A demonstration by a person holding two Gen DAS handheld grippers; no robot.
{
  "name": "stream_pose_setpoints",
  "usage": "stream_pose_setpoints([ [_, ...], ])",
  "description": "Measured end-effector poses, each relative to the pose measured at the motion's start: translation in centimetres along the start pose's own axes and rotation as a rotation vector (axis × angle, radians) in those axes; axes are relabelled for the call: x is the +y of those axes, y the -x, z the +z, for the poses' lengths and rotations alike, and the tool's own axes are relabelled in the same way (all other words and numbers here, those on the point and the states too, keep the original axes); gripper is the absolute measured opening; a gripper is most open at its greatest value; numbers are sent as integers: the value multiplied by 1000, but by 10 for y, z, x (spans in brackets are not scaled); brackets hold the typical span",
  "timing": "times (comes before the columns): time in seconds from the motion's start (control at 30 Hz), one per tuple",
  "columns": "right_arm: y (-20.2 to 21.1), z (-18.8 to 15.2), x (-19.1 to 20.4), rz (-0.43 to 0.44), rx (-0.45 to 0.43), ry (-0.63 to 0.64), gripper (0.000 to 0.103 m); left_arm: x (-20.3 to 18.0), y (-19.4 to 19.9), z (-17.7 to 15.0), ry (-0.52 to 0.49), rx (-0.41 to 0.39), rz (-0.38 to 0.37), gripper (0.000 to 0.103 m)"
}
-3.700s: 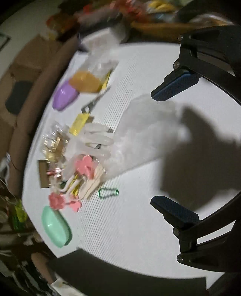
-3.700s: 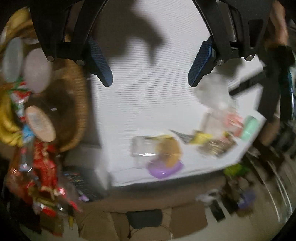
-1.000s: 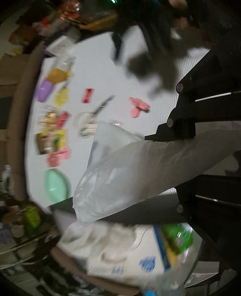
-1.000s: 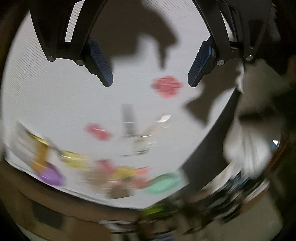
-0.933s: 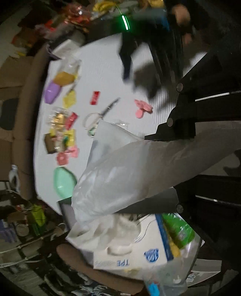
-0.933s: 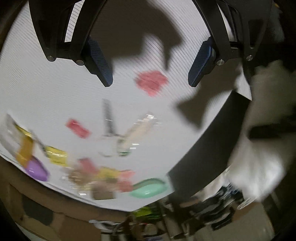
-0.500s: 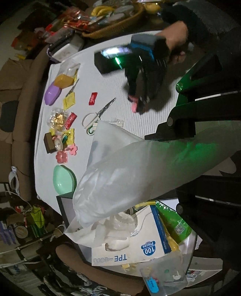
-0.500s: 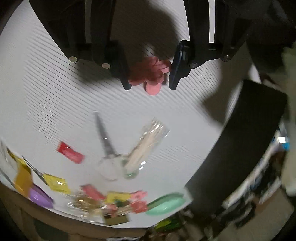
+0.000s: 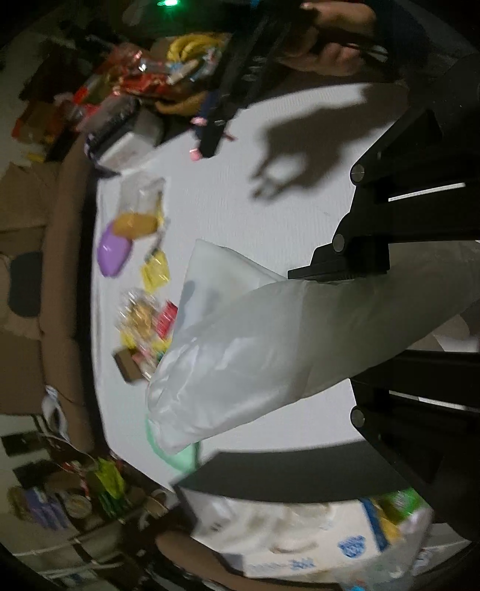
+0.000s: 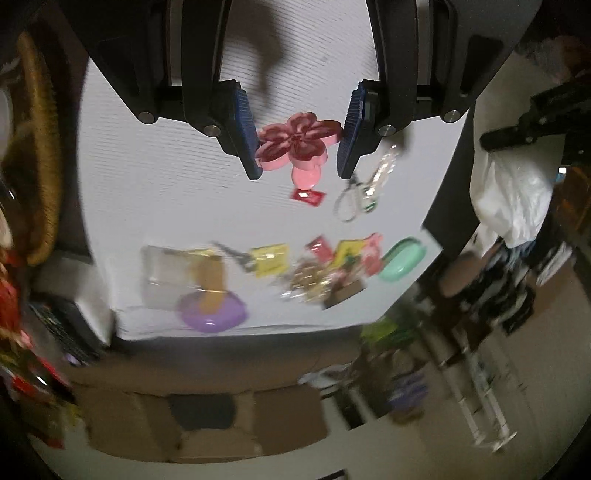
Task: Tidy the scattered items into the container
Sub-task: 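Carry the bag with the left tool while the right tool carries the clip to the box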
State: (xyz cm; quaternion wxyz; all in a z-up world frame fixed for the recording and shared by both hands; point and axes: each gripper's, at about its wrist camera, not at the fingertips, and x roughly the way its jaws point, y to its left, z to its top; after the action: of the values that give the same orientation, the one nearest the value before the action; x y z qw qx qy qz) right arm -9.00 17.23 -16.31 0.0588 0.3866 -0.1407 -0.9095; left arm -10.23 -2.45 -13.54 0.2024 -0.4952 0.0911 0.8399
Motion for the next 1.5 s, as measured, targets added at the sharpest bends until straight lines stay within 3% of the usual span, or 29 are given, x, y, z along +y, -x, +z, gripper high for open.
stream_pose_setpoints([
  [0.27,23,4,-27,-73,-71,8,43,-7,-20,32,28,-67,-47,13],
  [0.57,42,19,-44,-149,-161,-32,43,-4,-20,81,1,-263,46,13],
  [0.73,35,20,-42,-162,-142,-49,43,2,-14,87,29,-329,51,13],
  [0.93,23,24,-20,-153,-137,-18,43,25,-12,84,81,-332,21,13],
  [1.07,9,33,-2,-92,-127,-33,43,49,5,85,122,-371,33,13],
  [1.2,-8,47,29,-37,-113,-28,43,85,38,77,160,-431,-65,13],
  [1.23,-10,51,40,-25,-113,-18,43,96,48,74,160,-447,-57,13],
  [1.4,-30,74,118,114,-98,68,43,163,97,57,202,-474,57,13],
  [1.5,-44,83,170,214,-78,121,43,209,120,37,256,-444,200,13],
])
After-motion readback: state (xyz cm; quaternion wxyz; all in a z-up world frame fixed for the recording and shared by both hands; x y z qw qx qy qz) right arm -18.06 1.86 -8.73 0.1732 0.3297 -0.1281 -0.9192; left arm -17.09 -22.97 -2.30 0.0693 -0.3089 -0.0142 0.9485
